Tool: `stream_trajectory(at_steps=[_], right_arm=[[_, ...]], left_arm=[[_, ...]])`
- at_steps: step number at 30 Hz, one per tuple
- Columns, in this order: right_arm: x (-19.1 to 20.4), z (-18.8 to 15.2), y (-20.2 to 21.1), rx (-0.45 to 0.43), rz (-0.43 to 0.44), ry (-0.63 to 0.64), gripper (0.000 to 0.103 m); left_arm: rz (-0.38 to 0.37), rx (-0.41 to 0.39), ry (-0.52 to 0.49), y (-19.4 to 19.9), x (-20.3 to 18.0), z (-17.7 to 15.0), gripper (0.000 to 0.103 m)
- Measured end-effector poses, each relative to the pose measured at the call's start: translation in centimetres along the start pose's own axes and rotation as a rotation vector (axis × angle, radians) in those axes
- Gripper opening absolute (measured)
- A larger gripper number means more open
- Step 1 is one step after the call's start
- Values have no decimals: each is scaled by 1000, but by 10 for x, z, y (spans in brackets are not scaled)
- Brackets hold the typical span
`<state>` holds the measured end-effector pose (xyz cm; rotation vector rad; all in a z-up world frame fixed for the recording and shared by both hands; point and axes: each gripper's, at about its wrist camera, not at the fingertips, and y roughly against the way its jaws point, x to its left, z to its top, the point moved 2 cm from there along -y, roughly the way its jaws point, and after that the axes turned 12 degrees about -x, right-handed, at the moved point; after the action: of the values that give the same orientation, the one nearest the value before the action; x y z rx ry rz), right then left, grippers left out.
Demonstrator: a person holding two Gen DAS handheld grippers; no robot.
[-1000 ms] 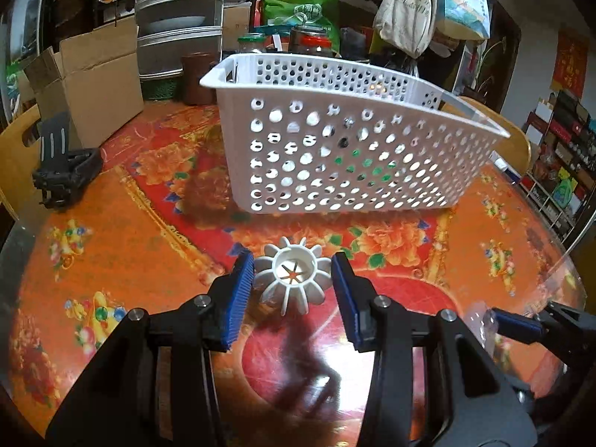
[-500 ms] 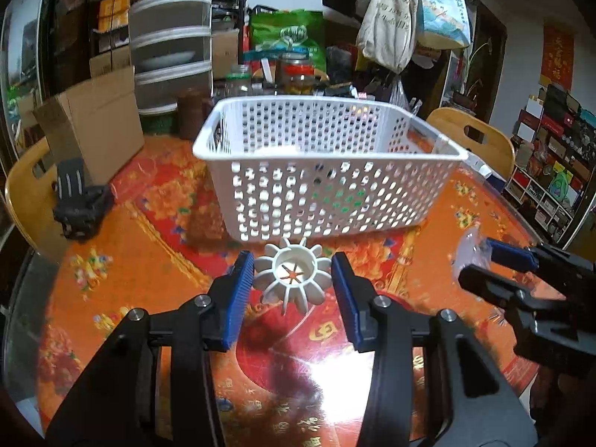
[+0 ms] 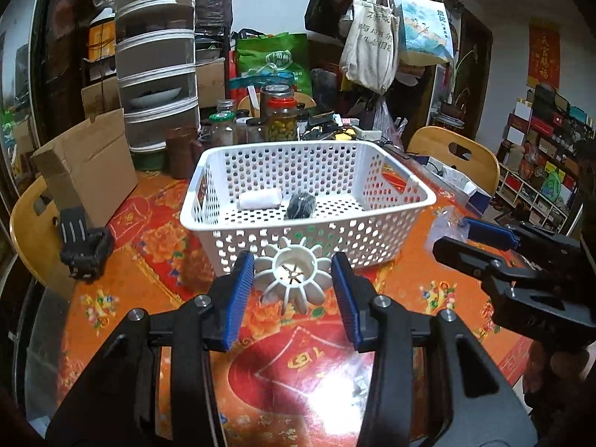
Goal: Organize soft objects
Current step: 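Carry the ribbed ball and clear bag over the basket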
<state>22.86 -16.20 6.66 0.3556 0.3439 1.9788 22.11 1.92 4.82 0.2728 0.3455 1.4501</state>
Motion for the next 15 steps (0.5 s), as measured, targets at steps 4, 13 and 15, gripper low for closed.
stream_trajectory(at_steps=[4, 13, 15], right_arm=[[-3, 17, -3, -9, -7, 7, 49], [-15, 52, -33, 2, -55, -2, 49], [-19, 58, -44, 15, -66, -8, 49]], left_arm=[[-9, -2, -3, -4, -4, 15, 41], [-19, -16, 1, -26, -2, 60, 41], [-20, -7, 9, -35, -1, 69, 41]])
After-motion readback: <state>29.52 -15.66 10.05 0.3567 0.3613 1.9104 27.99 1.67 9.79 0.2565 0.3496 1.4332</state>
